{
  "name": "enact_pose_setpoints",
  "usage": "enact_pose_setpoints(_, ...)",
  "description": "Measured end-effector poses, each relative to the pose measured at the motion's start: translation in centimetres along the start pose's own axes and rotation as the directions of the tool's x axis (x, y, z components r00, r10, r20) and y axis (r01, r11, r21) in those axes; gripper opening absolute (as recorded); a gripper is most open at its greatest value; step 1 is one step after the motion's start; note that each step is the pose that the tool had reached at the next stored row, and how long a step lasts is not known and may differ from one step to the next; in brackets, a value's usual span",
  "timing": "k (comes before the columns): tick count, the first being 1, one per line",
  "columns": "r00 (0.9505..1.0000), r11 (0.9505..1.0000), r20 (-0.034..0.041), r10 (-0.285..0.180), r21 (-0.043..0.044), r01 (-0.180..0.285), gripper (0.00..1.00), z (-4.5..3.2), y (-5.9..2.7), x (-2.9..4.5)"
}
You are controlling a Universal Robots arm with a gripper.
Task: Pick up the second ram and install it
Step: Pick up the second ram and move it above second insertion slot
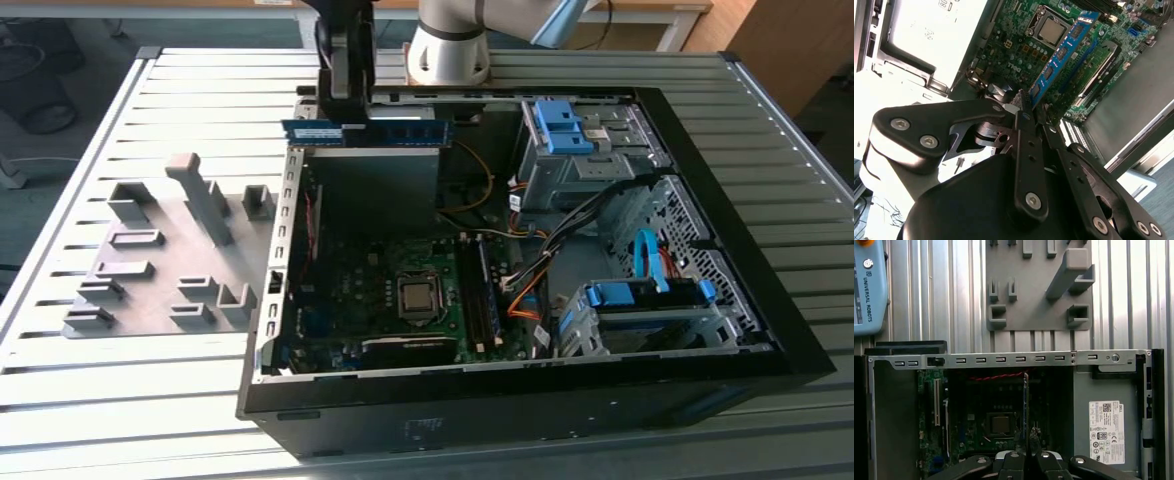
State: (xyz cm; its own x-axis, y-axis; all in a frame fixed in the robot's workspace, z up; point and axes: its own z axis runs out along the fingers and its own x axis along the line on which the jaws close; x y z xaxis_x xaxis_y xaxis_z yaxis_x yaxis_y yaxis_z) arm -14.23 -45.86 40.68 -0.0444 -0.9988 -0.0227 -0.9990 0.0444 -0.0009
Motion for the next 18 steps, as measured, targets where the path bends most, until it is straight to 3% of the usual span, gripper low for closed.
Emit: enact_pose_setpoints(18, 1.0, 1.0, 0.0, 0.0, 0.0, 0.0, 0.15, 0.0, -0.38, -0.02)
